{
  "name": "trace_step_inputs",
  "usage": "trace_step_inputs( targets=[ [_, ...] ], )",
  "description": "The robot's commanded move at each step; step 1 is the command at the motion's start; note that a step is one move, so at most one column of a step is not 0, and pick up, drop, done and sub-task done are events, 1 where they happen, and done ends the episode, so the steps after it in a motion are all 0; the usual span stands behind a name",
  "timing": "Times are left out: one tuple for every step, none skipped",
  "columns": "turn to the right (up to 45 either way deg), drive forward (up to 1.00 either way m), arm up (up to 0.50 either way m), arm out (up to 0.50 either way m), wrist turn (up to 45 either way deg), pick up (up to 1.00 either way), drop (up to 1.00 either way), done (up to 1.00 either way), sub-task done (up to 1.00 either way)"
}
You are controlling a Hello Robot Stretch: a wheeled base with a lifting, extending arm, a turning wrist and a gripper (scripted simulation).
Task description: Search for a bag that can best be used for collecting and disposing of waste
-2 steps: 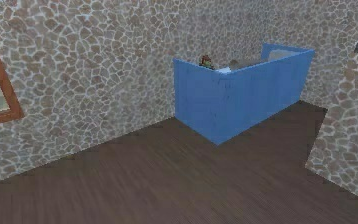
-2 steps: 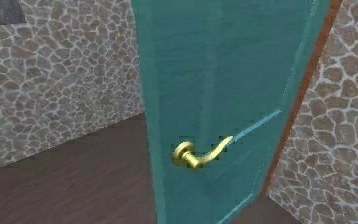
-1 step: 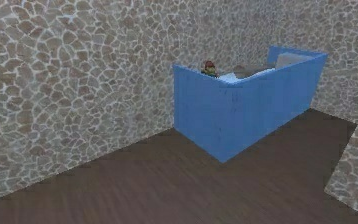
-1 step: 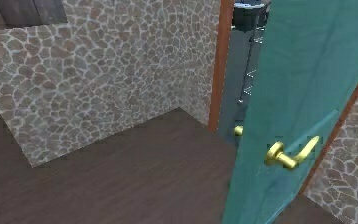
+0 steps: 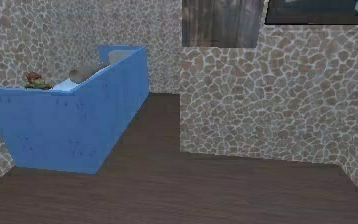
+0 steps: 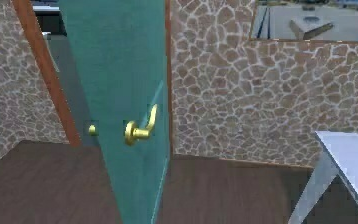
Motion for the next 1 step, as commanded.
trace_step_inputs(
  targets=[
    [24.0,0.00,0.00,0.00,0.0,0.00,0.00,0.00,0.00]
  ],
)
